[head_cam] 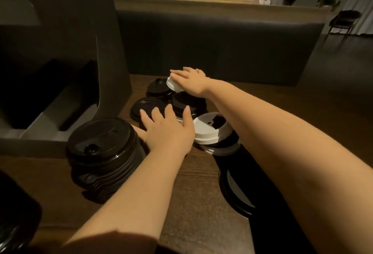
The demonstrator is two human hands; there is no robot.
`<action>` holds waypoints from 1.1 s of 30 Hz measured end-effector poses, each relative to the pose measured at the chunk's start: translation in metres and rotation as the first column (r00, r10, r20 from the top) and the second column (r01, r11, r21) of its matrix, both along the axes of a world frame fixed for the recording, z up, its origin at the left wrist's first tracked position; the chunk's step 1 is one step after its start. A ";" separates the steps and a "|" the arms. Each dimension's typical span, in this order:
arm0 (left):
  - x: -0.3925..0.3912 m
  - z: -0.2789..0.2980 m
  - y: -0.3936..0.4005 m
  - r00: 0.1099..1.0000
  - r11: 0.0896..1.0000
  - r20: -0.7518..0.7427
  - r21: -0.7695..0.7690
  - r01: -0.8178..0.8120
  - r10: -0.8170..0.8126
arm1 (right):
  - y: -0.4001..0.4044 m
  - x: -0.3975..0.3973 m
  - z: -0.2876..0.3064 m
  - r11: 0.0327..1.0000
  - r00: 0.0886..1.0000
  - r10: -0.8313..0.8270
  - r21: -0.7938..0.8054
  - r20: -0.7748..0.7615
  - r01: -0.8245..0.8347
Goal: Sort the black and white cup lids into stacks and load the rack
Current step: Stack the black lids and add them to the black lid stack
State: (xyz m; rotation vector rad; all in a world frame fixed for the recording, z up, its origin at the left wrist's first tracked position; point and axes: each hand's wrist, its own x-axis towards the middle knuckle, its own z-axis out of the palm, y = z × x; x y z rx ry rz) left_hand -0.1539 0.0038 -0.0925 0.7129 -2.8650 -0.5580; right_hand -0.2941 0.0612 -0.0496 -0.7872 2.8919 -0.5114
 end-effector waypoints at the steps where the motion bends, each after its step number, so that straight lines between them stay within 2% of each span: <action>1: 0.000 0.000 0.000 1.000 1.000 -0.031 -0.009 -0.002 0.001 | -0.006 0.000 0.001 0.999 0.999 0.019 0.035 0.028 -0.020; 5: 0.003 0.003 0.003 0.987 1.000 -0.159 -0.002 0.003 -0.003 | -0.019 0.001 0.015 0.985 0.990 0.100 0.129 0.095 -0.112; 9: 0.002 -0.001 0.003 0.963 1.000 -0.269 0.026 0.010 -0.003 | -0.027 -0.002 0.020 0.966 0.992 0.120 0.224 0.043 -0.126; 14: 0.000 -0.003 0.001 0.953 0.996 -0.302 0.078 0.040 -0.015 | -0.029 0.001 0.014 0.949 0.989 0.133 0.279 0.064 -0.146; 18: 0.001 0.002 0.001 0.941 0.994 -0.338 0.097 0.059 -0.023 | -0.014 0.002 0.015 0.943 0.995 0.069 0.320 0.069 -0.087; 22: 0.004 0.006 0.004 0.948 0.993 -0.312 0.073 0.094 -0.067 | 0.013 0.012 0.011 0.941 0.997 0.066 0.331 0.038 -0.075; 27: 0.004 0.007 0.005 0.958 0.988 -0.281 0.131 0.087 -0.047 | 0.032 0.031 0.009 0.940 0.999 0.031 0.340 0.019 -0.036; 30: 0.004 0.011 0.008 0.978 0.981 -0.195 0.164 0.102 -0.069 | 0.040 0.041 0.012 0.937 1.000 0.024 0.348 0.020 -0.029; 33: 0.004 0.011 0.009 0.986 0.986 -0.136 0.120 0.115 -0.099 | 0.048 0.051 0.013 0.936 1.000 0.013 0.351 0.027 -0.022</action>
